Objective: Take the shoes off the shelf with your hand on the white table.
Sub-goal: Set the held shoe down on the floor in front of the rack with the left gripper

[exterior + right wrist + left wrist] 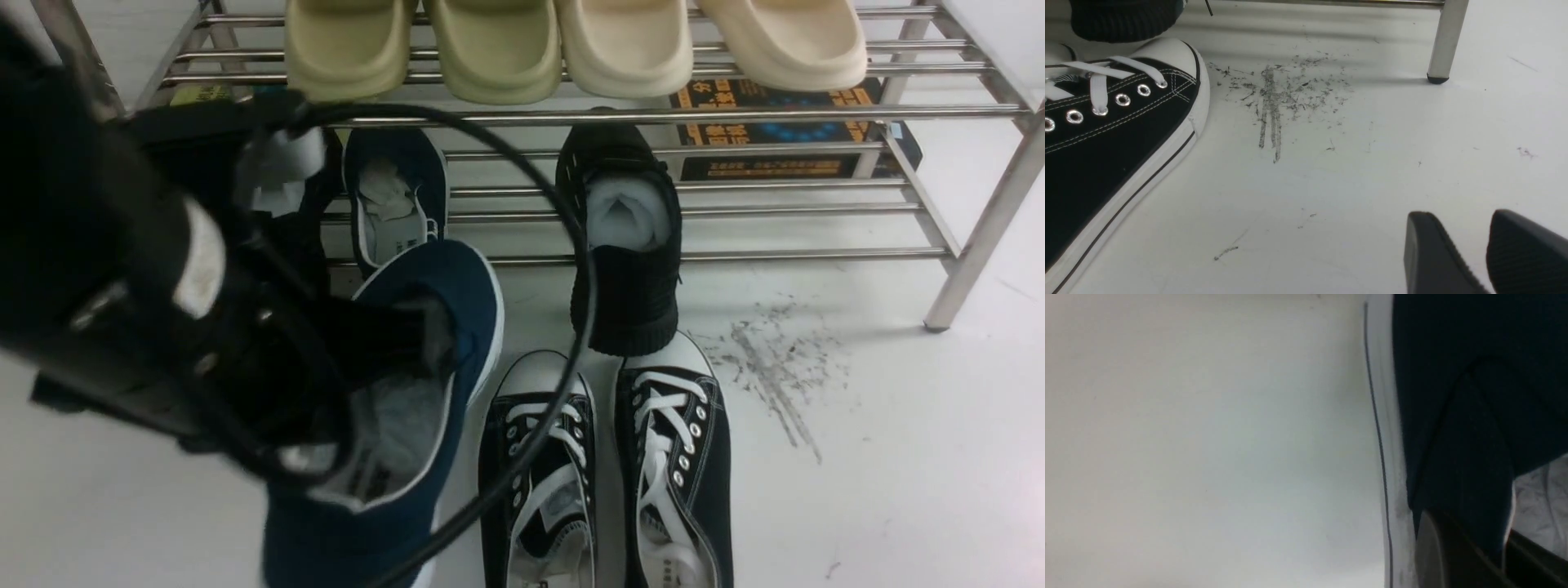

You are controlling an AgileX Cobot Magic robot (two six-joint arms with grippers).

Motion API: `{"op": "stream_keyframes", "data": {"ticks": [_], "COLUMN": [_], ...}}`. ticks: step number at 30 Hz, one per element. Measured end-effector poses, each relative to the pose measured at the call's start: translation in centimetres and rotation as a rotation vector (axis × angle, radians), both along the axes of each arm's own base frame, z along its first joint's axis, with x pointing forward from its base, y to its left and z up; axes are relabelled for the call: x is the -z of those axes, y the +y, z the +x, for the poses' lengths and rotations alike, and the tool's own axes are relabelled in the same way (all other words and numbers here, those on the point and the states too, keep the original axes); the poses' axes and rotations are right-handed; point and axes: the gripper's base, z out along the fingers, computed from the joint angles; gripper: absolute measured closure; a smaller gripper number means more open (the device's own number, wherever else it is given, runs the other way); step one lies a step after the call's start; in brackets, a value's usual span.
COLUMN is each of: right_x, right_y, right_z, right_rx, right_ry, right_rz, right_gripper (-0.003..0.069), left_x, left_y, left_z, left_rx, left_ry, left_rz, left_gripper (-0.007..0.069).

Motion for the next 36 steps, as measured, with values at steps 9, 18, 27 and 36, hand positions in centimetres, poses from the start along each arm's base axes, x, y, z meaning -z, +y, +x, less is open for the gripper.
{"op": "stream_keyframes", "data": {"ticks": [9,18,27,36], "right_x": [0.0,0.0,0.0,0.0], "right_y": [0.0,0.0,0.0,0.0], "right_z": [0.0,0.0,0.0,0.0], "right_rx": [0.000,0.000,0.000,0.000], "right_ry": [0.000,0.000,0.000,0.000], "right_rz": [0.000,0.000,0.000,0.000], "right_gripper": [0.0422,0.0422,0.0422,0.0422], "left_x": [5.8,10.6,12.0,14.5], "left_y": [5.4,6.5,4.9,3.2], "left_z": [-4.2,-3.6,-1.8,-0.5], "left_rx": [-0.222,-0.276,-0.170,-0.096], "left_ry": [0.049,-0.021,-0.150,-0.072], "left_rz": [0.018,0.133,0.099,0.202], "left_gripper": [0.0583,0.0583,0.0583,0.0583]}}
